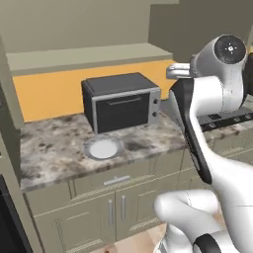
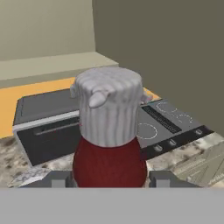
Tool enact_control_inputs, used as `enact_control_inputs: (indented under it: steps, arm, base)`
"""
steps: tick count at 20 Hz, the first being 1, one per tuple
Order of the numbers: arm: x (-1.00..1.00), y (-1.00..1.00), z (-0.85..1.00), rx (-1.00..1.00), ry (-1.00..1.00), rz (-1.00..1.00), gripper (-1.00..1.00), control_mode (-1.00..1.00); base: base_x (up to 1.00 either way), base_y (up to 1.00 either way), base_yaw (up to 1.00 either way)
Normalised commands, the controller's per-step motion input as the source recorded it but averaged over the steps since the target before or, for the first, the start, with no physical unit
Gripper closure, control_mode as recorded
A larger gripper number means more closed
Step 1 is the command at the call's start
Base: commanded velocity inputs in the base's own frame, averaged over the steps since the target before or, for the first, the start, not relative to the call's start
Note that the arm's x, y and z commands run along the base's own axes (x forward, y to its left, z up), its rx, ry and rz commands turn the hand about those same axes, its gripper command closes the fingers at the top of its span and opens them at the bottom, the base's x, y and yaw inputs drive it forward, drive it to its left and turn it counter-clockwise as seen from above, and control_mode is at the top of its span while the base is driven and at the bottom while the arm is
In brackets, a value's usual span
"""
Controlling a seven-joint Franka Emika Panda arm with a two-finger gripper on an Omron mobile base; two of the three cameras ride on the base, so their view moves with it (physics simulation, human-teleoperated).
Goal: Move the hot dog bun to the plate on the dining table and place the condiment next to that plate. Then navigate to the fridge and take the sausage and place it on the plate as well.
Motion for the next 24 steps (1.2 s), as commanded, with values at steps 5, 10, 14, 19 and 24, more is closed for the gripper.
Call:
enact_control_inputs:
  steps: [5,10,14,19,24]
  arm:
    - [0.00,0.00,0.00,0.00,0.00,0.00,1.00,1.00]
    - [0.00,0.00,0.00,0.00,0.00,0.00,1.00,1.00]
    - [0.00,0.00,0.00,0.00,0.00,0.00,1.00,1.00]
    - [0.00,0.00,0.00,0.00,0.00,0.00,1.00,1.00]
    - [0.00,0.00,0.00,0.00,0.00,0.00,1.00,1.00]
  base:
    - [-0.62,0.05,-0.79]
    - [-0.45,0.01,-0.84]
    - [-0.10,0.00,-0.85]
    - [0.11,-0.05,-0.81]
    - [0.25,-0.05,-0.81]
